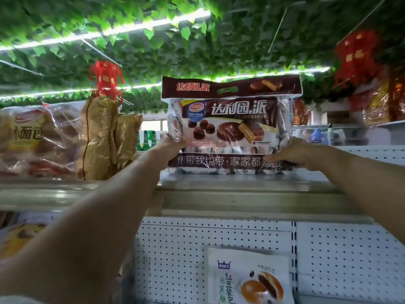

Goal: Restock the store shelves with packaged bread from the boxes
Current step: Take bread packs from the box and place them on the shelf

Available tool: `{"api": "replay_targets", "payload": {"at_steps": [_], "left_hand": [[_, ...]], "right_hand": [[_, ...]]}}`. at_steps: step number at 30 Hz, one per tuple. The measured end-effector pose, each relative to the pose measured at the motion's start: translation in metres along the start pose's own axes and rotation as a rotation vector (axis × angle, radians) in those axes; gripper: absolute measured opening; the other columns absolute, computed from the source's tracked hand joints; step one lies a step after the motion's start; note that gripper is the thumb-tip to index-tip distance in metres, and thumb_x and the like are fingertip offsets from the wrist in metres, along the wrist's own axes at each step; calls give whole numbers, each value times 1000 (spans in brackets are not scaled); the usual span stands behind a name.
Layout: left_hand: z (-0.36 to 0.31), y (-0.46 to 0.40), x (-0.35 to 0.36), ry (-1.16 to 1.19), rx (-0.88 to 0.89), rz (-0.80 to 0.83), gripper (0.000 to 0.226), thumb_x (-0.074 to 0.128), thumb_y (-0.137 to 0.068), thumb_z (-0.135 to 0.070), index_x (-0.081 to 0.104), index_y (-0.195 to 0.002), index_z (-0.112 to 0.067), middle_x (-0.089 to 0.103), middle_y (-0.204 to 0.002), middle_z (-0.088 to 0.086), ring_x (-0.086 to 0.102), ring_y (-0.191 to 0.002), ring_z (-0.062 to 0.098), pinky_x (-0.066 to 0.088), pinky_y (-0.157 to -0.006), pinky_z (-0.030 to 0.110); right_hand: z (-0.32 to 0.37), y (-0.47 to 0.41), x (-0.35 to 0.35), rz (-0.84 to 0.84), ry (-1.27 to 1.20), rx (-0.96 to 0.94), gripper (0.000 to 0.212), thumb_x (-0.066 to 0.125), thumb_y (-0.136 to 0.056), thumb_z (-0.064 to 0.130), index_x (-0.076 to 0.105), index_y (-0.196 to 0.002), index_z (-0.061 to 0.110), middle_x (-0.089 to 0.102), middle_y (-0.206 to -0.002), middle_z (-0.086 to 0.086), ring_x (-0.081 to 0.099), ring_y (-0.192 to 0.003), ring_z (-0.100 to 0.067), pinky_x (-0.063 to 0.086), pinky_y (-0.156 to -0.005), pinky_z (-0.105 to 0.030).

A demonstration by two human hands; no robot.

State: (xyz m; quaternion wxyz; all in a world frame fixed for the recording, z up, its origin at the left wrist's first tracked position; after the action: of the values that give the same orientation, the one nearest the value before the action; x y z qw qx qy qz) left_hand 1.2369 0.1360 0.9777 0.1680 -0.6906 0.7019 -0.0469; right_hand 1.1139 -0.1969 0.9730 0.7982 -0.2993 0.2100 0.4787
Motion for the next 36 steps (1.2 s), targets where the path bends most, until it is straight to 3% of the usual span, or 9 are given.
{"api": "replay_targets", "payload": {"at_steps": [5, 9, 13, 15, 19, 24, 29, 33, 36], "left_hand": [[-9, 21, 5, -74, 28, -4, 19, 65, -94, -27, 50, -104, -20, 66, -112, 15, 65, -108, 33, 55, -93, 50], [-16, 29, 6, -66, 67, -44, 33, 63, -96, -22, 50, -123, -9, 65, -95, 7, 64, -80, 19, 52, -59, 33], [-20, 43, 5, -57, 42, -46, 26, 63, -96, -23, 55, -117, -10, 65, -87, 4, 62, -73, 15, 46, -56, 29], [-22, 50, 2, -78, 23, -43, 30, 64, -94, -25, 57, -118, -7, 67, -88, 5, 63, -73, 15, 47, -57, 29], [-29, 70, -4, -152, 40, -57, 30, 67, -92, -29, 59, -112, -8, 64, -89, 3, 58, -75, 14, 50, -71, 32], [-31, 98, -16, -175, 77, -112, 19, 68, -92, -28, 58, -85, -14, 56, -88, 3, 53, -91, 21, 49, -93, 41], [-40, 128, -17, 4, 175, -142, 41, 67, -93, -17, 51, -129, -6, 58, -116, 12, 58, -99, 24, 54, -84, 37], [-44, 163, -13, 220, 239, -106, 29, 63, -94, -7, 54, -122, -7, 68, -99, 8, 65, -73, 15, 58, -67, 32], [-38, 206, -12, 376, 284, -48, 26, 60, -95, -2, 55, -119, -8, 66, -90, 7, 66, -79, 22, 58, -74, 36]], "right_hand": [[0, 4, 1, 26, 15, 14, 106, 87, -63, 41, 31, -145, 6, 43, -144, -18, 44, -128, -38, 41, -105, -48], [0, 9, 1, 12, -53, 8, 114, 88, -63, 42, 21, -150, 9, 31, -154, -16, 35, -137, -37, 36, -110, -50], [6, 20, -2, 21, -123, 2, 95, 82, -75, 31, 27, -147, 5, 33, -153, -15, 34, -139, -34, 32, -111, -42], [9, 26, -8, 1, -109, -24, 78, 76, -83, 25, 33, -144, 3, 37, -151, -17, 35, -138, -34, 31, -110, -41], [12, 40, -14, -3, -75, -57, 85, 73, -86, 26, 22, -151, 4, 30, -155, -17, 31, -141, -36, 30, -112, -42], [15, 66, -17, -102, 41, -127, 75, 71, -88, 23, 31, -148, 3, 41, -147, -16, 42, -132, -33, 39, -98, -35], [41, 105, -25, -353, 137, -372, 42, 66, -91, 21, 54, -130, 9, 59, -127, -11, 57, -103, -24, 48, -93, -37], [60, 148, -1, -398, 184, -512, 27, 61, -93, 23, 61, -119, 14, 65, -117, -4, 62, -101, -20, 51, -93, -41], [68, 180, 20, -408, 98, -561, 18, 60, -93, 21, 65, -111, 20, 67, -110, 0, 64, -94, -17, 54, -89, -40]]}}
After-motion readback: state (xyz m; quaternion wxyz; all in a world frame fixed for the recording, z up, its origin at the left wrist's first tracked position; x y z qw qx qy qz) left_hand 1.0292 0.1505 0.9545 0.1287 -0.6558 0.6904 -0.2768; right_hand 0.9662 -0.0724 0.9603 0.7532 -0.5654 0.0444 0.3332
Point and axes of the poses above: each hand's wrist, its own y-axis away from the middle knuckle, its own x-axis out of the palm, z = x × y, the point moved 7 cm from there along -y, towards the middle knuckle
